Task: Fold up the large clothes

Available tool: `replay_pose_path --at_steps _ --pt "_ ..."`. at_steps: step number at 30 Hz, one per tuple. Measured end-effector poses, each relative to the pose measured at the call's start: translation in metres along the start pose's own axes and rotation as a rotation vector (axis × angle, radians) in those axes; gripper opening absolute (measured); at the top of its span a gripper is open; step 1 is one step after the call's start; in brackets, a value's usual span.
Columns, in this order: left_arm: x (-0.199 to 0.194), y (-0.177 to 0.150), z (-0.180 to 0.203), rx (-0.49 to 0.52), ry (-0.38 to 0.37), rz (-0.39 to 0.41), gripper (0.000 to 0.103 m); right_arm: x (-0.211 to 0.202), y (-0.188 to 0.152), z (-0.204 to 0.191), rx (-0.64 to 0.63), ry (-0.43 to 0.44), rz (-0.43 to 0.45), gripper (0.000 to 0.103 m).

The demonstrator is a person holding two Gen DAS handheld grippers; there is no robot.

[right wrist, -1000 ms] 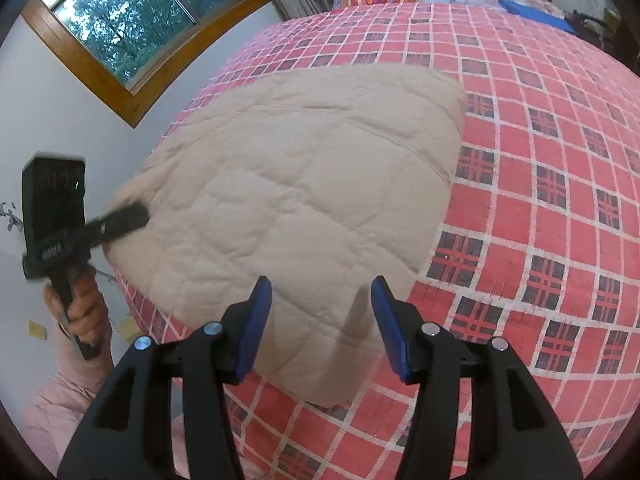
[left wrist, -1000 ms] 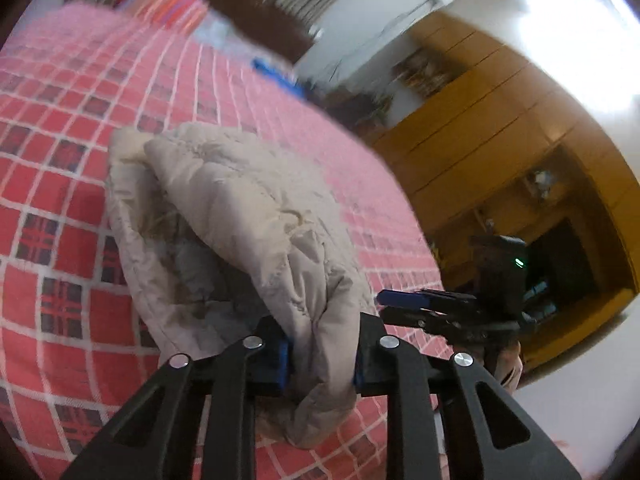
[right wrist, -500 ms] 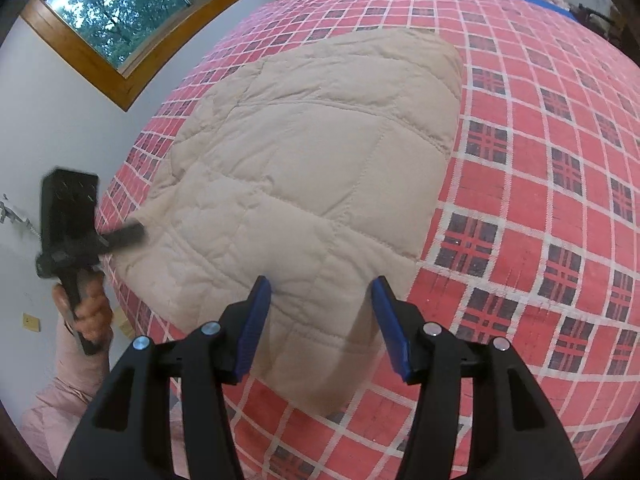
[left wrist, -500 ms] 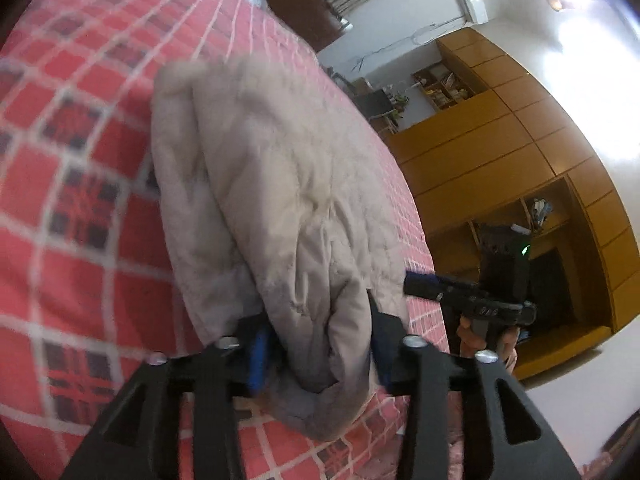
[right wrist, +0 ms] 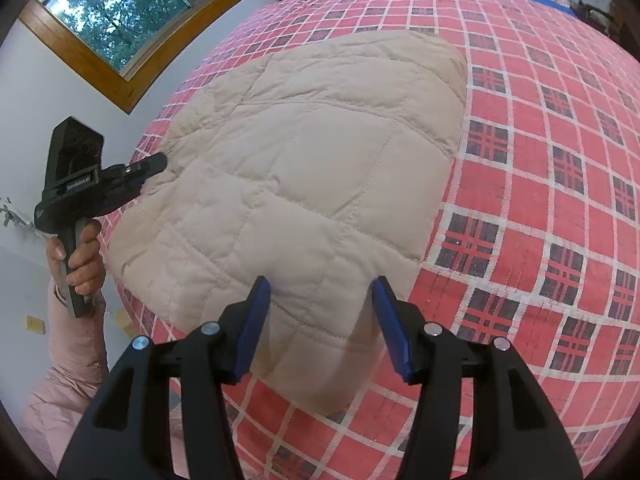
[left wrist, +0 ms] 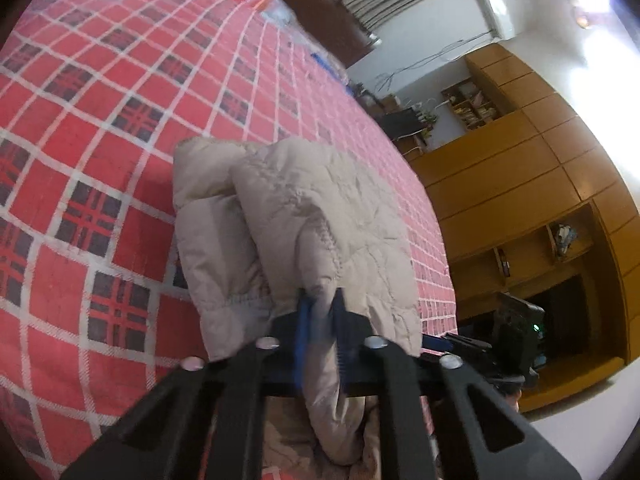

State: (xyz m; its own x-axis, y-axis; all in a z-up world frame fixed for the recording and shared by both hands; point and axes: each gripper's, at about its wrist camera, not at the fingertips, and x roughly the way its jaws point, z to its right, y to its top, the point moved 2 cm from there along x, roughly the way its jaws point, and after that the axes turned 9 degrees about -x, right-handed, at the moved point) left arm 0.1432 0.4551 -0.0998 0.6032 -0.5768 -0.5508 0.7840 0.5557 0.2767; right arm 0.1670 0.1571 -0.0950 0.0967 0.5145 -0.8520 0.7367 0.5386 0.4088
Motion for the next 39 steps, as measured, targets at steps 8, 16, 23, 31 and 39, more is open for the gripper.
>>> replay_pose_path --at_steps 8,16,23,31,39 --pt "-0.024 0.001 -0.039 -0.067 0.057 0.026 0.065 -0.001 0.001 0.002 0.001 0.02 0.004 0.056" --pt "-0.003 0.013 -0.081 -0.195 -0.015 -0.049 0.076 -0.002 -0.002 0.003 0.006 0.025 0.0 0.057" --pt "0.009 0.015 -0.055 -0.135 -0.155 -0.036 0.077 -0.002 -0.003 0.007 0.018 0.025 -0.006 0.057" --pt "0.021 0.013 -0.037 -0.093 -0.062 -0.009 0.054 -0.003 -0.005 0.009 0.021 0.024 -0.005 0.059" --pt "0.037 0.001 0.008 -0.015 -0.25 -0.076 0.014 -0.021 -0.007 0.017 0.043 0.011 0.034 0.059"
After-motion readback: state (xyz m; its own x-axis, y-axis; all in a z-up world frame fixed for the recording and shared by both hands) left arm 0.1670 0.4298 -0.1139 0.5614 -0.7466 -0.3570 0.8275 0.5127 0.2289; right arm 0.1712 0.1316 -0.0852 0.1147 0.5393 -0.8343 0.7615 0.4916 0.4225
